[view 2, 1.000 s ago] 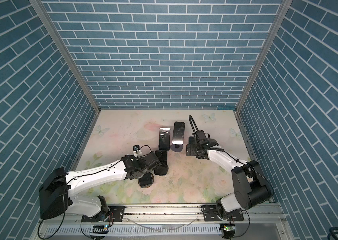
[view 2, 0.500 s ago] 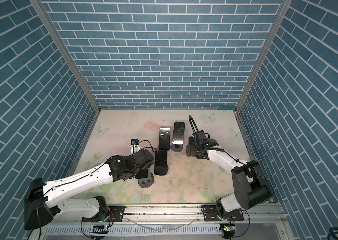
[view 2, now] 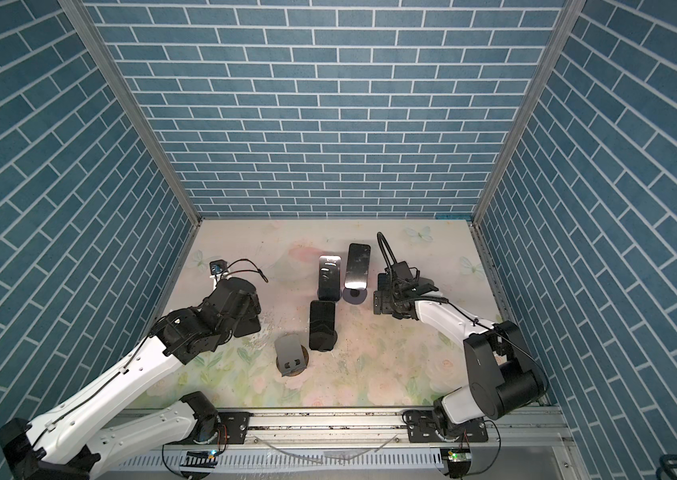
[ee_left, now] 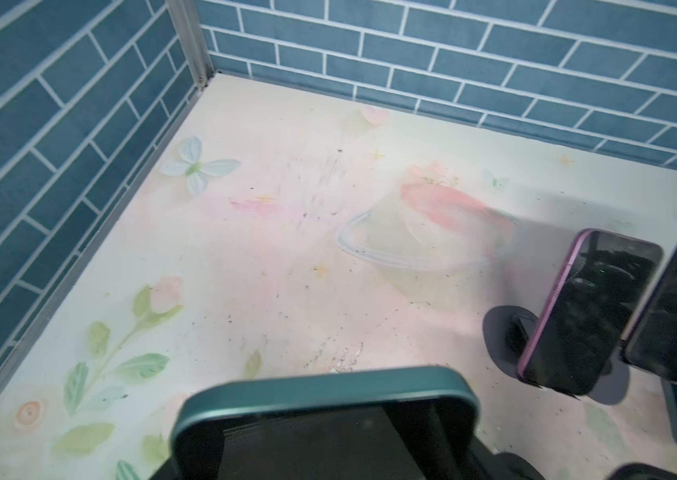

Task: Remove the phone from the phone stand
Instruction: 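Carry the black phone with the left gripper farther from the robot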

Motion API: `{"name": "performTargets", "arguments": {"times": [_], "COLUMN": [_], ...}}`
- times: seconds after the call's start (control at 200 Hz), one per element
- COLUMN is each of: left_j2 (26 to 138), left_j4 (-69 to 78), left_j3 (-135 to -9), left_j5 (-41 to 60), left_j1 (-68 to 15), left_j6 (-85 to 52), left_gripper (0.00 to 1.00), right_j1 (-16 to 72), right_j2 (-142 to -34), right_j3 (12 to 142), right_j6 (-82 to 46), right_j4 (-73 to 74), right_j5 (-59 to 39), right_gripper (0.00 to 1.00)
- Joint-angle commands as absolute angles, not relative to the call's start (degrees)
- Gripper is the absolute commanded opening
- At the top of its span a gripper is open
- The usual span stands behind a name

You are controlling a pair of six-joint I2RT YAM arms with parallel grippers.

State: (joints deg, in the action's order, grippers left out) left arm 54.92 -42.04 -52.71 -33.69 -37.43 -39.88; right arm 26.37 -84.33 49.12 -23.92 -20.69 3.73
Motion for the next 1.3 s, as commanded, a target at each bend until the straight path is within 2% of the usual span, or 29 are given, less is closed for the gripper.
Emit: {"name": "performTargets", "arguments": {"times": [0.0,0.35,0.62,0.915,1.295], "left_j2": [55.1,65.7,76.6,87.6,95.1], "left_j4": [-39.9,-30.3,-22.6,-21.8,-22.8], "left_j3": [-50.6,-47.2,-50.6,-55.5,-58.7], "left_j5": [-32.4,-24.5,-15.3,-8.6,-6.4], "left_j1": [-33.5,-25.9,-24.2,-23.9,-23.1], "left_j6": [-36.7,-33.0,-25.9,-25.7,-26.1], "left_gripper": [0.61,0.61,0.61,0.61,0.61], "right_j1": [26.6,26.7,26.7,26.7,26.7], "right_j2": [-84.6,-83.5,-81.3,-79.1,-78.0], "right_j3": [50.9,52.0,51.4,50.8,50.6], "right_j6": [-23.3,-24.1,-24.9,-26.1,-27.1], "right_j4": [-22.5,-23.9,-25.1,-26.7,-28.0], "right_j5": [4.3,4.6,5.1,6.1,6.3], "right_gripper": [0.99,0.99,0.99,0.99,0.99]}}
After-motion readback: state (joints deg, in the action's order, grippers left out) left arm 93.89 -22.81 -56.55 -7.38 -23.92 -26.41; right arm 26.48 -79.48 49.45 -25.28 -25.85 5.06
